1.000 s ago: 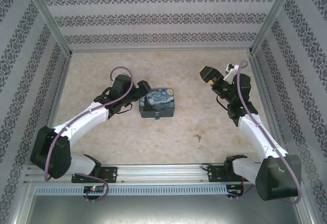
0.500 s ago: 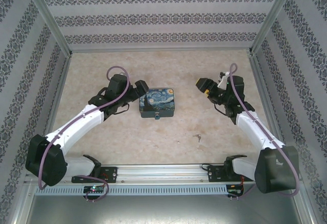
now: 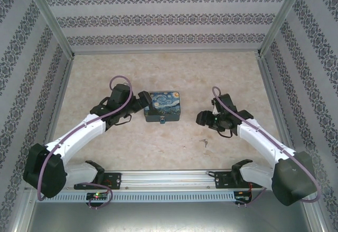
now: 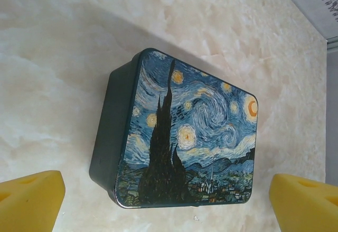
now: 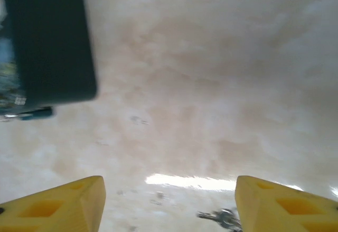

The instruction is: Unlock a padlock with a key

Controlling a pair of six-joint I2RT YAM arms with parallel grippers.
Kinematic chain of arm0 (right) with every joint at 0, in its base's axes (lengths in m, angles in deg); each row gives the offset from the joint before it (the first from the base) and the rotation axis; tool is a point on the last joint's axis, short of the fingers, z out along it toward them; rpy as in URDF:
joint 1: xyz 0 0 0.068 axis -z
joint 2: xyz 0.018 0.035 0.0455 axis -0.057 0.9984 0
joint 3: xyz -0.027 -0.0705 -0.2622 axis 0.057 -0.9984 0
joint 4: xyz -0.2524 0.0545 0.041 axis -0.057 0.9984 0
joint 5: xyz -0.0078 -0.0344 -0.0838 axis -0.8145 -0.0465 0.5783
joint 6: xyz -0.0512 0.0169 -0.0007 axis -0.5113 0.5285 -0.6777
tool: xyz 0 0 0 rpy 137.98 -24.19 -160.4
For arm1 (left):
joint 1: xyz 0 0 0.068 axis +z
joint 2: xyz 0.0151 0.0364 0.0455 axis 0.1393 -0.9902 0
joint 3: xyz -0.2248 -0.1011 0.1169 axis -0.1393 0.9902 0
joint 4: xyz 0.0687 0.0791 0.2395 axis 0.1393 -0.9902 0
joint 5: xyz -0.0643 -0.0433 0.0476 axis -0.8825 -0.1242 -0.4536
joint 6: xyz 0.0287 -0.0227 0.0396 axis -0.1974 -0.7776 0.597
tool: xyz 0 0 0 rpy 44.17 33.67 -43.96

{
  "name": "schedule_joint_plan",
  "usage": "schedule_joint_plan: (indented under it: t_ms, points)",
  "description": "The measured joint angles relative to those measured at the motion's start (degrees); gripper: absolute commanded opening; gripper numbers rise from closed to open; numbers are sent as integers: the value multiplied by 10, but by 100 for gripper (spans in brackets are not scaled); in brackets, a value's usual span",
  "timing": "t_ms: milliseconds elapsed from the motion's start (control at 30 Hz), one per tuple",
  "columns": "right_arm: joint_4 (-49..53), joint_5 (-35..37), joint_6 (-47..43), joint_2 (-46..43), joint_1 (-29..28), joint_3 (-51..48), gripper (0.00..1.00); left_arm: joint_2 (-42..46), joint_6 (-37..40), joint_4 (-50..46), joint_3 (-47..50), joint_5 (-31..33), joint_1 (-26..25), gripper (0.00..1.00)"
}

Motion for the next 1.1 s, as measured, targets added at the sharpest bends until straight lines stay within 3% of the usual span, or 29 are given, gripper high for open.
schedule_joint_plan:
  t_ms: [167,333,733,1100]
  points:
    - [59,50,-22,22,-70,1,66,-8,0,0,0,-14,0,99]
    - [89,77,-38,55,-97,8,66,-10,0,0,0,-22,0,99]
    - [111,90,-69,145,-122,37,62,-10,0,0,0,-23,0,99]
    - [115,96,-80,170,-122,43,57,-13,0,0,0,-23,0,99]
